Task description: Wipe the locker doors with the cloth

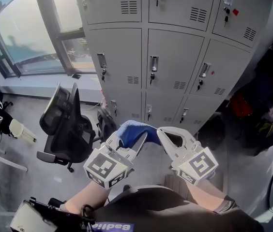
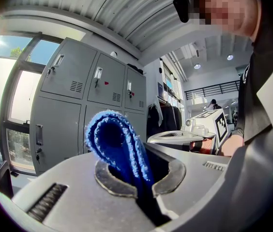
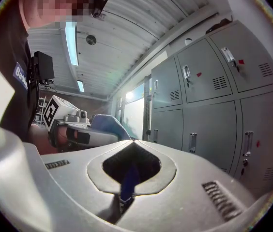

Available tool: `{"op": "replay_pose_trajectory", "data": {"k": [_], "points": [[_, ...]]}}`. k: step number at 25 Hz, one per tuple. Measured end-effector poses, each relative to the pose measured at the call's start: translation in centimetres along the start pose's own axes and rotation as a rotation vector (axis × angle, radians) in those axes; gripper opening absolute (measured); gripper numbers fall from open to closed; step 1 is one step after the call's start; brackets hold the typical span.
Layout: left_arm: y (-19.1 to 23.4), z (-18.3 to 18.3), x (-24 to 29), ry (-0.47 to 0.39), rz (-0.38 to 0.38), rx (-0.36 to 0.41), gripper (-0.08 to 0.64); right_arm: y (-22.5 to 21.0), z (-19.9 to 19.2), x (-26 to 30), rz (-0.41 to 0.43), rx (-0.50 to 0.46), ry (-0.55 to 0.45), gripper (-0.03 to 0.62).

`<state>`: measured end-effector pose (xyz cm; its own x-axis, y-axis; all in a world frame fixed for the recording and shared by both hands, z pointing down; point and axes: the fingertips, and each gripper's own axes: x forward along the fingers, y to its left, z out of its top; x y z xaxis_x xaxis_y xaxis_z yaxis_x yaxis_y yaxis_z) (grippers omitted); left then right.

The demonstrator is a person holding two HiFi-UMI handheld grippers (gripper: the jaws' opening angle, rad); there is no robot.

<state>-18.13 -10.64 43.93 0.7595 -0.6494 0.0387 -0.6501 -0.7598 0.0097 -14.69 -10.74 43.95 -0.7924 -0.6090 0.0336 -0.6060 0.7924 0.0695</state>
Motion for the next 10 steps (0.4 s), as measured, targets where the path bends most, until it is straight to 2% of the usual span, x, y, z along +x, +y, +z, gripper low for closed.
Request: {"op": "replay_pose_trajectory", "data": {"k": [10], "points": [[-0.44, 0.04, -0.25, 0.003, -0.003, 0.007, 0.029, 0.32, 0.27, -0.33, -0.003, -0.001, -0.003, 0.002]]}}
